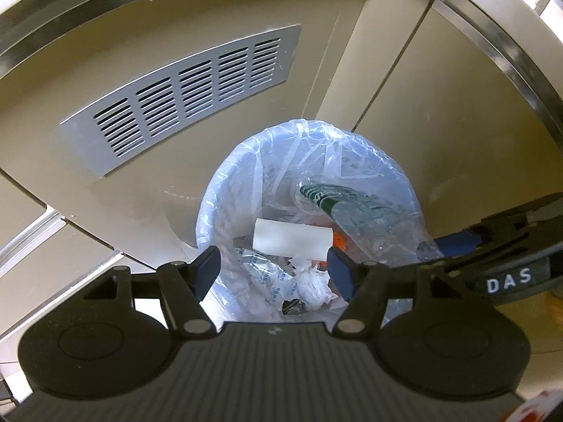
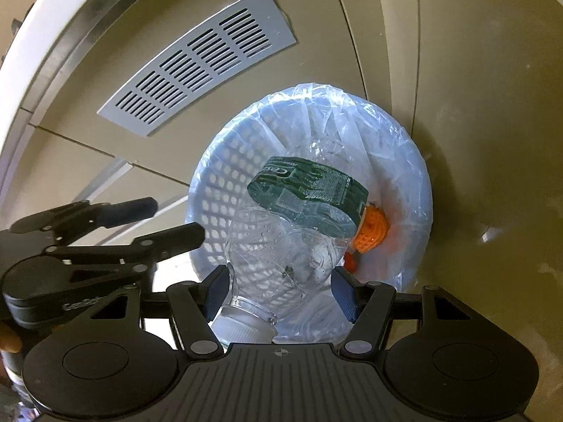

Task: Collect trash
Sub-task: 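Open both tools to drop the wrapper and bottle into the wastebasket, then raise both open tools back toward the counter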

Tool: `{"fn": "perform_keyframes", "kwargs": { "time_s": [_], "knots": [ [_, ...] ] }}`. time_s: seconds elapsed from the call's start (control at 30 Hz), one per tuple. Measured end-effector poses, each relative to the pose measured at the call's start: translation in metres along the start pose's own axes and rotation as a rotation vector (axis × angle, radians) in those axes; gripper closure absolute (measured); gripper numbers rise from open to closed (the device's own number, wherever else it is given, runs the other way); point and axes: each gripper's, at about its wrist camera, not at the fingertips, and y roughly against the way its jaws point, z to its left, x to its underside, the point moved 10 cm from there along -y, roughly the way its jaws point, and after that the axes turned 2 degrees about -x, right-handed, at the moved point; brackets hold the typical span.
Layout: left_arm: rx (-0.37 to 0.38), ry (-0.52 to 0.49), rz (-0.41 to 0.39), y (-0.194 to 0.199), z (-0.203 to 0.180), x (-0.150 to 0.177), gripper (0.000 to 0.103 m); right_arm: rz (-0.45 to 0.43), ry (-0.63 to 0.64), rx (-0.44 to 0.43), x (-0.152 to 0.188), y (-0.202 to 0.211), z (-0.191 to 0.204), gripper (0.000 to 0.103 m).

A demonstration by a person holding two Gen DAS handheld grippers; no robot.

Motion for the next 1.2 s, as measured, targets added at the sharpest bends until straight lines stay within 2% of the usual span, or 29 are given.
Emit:
{"fn": "perform_keyframes", "kwargs": {
  "time_s": [0.17, 0.23, 0.27, 0.3, 0.7, 1.2],
  "knots": [
    [-0.014, 0.022, -0.003, 0.003, 0.006, 0.003, 0.039, -0.018, 0.042, 0.033, -0.006, -0.008, -0.003, 0.039],
    [-0.015, 0.027, -0.005, 0.005, 0.006, 0.004, 0.039, -0.046, 0.055, 0.054, -0.010, -0.010, -0.004, 0.033],
    [-0.016, 0.028, -0.005, 0.005, 0.007, 0.005, 0.039, -0.064, 0.064, 0.064, -0.011, -0.011, -0.004, 0.024],
    [-0.016, 0.029, -0.005, 0.005, 0.007, 0.005, 0.039, -0.077, 0.072, 0.070, -0.012, -0.011, -0.005, 0.022],
    [-0.016, 0.051, -0.015, 0.014, 0.003, 0.009, 0.039, -0.094, 0.111, 0.122, -0.007, 0.000, -0.003, 0.022],
    [-0.041, 0.077, -0.063, 0.050, 0.002, -0.002, 0.039, -0.115, 0.117, 0.101, -0.002, 0.026, 0.011, 0.022]
  ]
}}
